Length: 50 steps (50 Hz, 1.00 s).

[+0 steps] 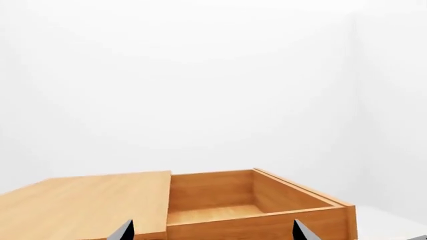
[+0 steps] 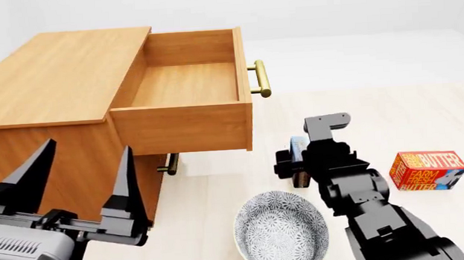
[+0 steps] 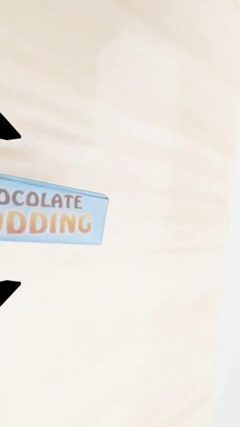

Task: Put the chocolate pudding in the top drawer of the cabinet and close it.

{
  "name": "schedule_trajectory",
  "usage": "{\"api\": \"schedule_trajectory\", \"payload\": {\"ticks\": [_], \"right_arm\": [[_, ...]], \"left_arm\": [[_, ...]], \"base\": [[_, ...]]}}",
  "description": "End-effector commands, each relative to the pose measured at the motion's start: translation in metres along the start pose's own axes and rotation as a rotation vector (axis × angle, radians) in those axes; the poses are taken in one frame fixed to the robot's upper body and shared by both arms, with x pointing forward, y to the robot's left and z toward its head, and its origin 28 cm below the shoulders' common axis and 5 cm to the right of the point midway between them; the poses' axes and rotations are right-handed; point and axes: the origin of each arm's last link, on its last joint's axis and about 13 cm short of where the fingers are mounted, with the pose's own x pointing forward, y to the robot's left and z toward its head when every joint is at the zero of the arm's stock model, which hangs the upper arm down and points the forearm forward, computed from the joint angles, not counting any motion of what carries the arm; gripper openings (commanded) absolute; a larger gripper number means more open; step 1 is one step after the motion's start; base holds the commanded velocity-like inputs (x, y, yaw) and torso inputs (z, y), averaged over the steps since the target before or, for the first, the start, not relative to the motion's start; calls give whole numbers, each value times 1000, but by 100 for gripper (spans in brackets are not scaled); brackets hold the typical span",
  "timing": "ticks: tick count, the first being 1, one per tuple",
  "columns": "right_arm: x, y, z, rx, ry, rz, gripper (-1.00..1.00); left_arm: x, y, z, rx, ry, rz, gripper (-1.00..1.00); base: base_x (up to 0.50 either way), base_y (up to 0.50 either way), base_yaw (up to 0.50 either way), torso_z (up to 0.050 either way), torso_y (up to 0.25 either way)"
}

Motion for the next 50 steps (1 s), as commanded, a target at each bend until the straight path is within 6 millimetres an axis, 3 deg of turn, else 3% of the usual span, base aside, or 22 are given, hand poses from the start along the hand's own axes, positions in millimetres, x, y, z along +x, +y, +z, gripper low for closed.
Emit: {"api": "schedule_trajectory", "payload": {"ticks": [1, 14, 50], "right_arm": [[1, 2, -6, 1, 29, 7, 100], [-1, 2, -12, 3, 105, 46, 100], [0, -1, -17, 72, 90, 28, 100]], "left_arm": [[2, 0, -2, 33, -17, 23, 100], [0, -1, -5, 48, -5, 1, 100], [0, -2, -9, 51, 1, -19, 100]], "base": [[0, 0, 0, 0, 0], [0, 0, 0, 0, 0], [0, 0, 0, 0, 0]]}}
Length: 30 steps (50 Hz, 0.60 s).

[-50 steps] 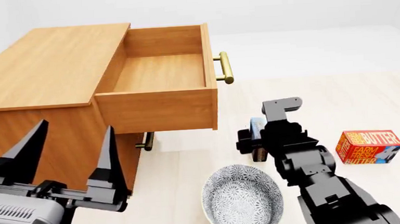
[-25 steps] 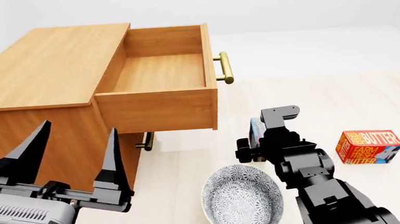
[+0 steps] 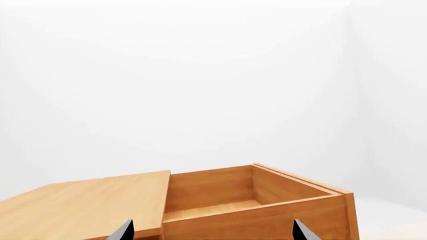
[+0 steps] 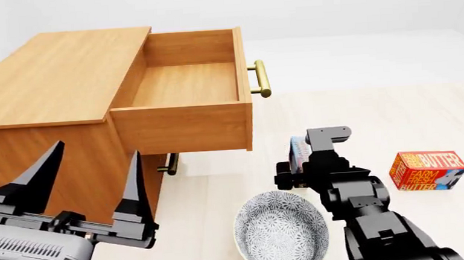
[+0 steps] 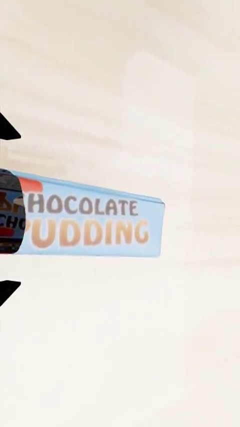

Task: Put the chocolate pudding in the top drawer of the cabinet and close it.

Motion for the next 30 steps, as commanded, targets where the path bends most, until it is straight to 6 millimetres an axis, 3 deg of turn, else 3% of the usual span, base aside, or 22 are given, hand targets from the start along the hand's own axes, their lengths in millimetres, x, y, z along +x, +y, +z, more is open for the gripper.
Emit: {"api": "schedule_trajectory", "payload": {"ticks": [1, 2, 17, 30], "right_arm": [[0, 0, 0, -1, -16, -30, 100], [1, 0, 1, -7, -22, -48, -100], [1, -4, 12, -42, -197, -92, -100], [-42, -7, 19, -65, -430, -179, -100]], "left_arm": [[0, 0, -1, -1, 1, -2, 100], [0, 0, -1, -1, 1, -2, 100], [-1, 0, -2, -6, 3, 2, 100], [-1, 0, -2, -14, 4, 4, 100]], "base": [[0, 0, 0, 0, 0], [0, 0, 0, 0, 0], [0, 0, 0, 0, 0], [0, 0, 0, 0, 0]]}}
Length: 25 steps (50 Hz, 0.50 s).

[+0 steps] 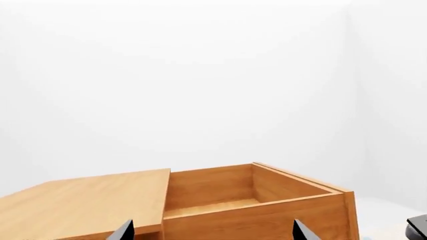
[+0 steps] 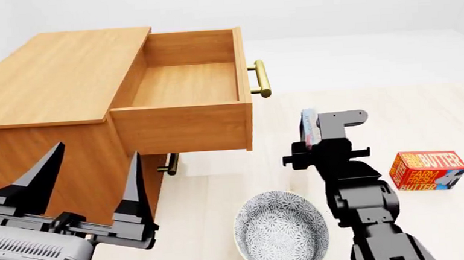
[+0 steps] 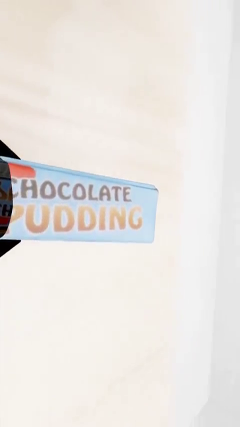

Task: Put the chocolate pudding in the top drawer of the cabinet and close it.

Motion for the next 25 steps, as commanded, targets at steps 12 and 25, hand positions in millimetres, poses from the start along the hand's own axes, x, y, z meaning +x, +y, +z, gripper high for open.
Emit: {"api": "schedule_trajectory", "payload": {"ticks": [12, 25], "right_arm": [[-72, -8, 27, -22, -351, -57, -100], [-118, -8, 43, -5, -541, -67, -100]], "left_arm": [[-1, 1, 0, -7, -5, 1, 100], [-3, 1, 2, -6, -18, -3, 100]], "base": [[0, 0, 0, 0, 0], [0, 0, 0, 0, 0]]}}
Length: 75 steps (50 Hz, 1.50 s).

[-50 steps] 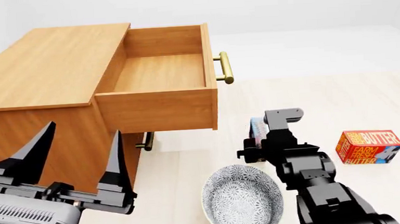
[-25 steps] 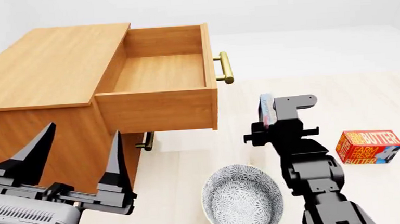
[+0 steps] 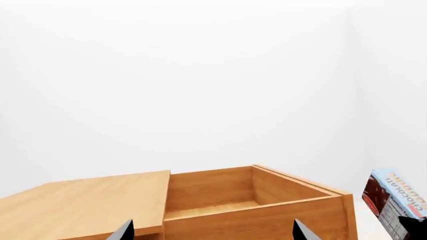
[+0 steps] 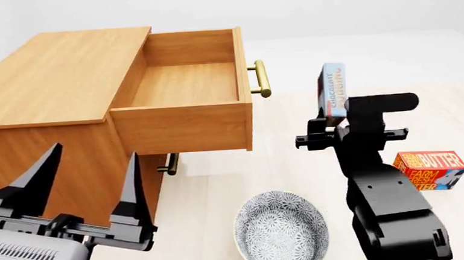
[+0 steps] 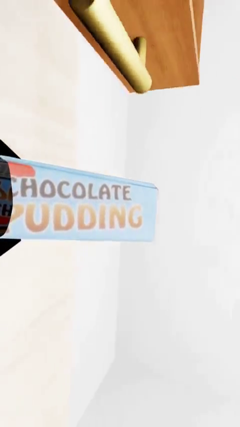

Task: Put the chocolate pudding in the top drawer of the cabinet and close it.

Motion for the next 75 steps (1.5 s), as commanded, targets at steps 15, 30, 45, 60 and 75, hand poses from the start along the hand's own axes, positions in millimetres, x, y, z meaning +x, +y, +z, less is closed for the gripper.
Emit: {"api": "schedule_trajectory", "payload": {"ticks": [15, 30, 45, 60, 75], "right_arm": [[-68, 5, 54, 30, -327, 67, -100], [-84, 18, 77, -7, -421, 203, -100], [-87, 34, 107, -16, -427, 387, -100], [-74, 50, 152, -36, -403, 512, -100], [-26, 78, 170, -37, -260, 575, -100]], "left_arm": [[-8, 3, 8, 27, -69, 10, 100], [-11, 6, 4, 24, -82, 15, 100], [-11, 7, 0, 10, -72, 7, 100], [-11, 10, -5, -5, -59, 2, 100], [-11, 12, -11, -22, -47, -5, 100]], "base": [[0, 0, 0, 0, 0], [0, 0, 0, 0, 0], [0, 0, 0, 0, 0], [0, 0, 0, 0, 0], [0, 0, 0, 0, 0]]}}
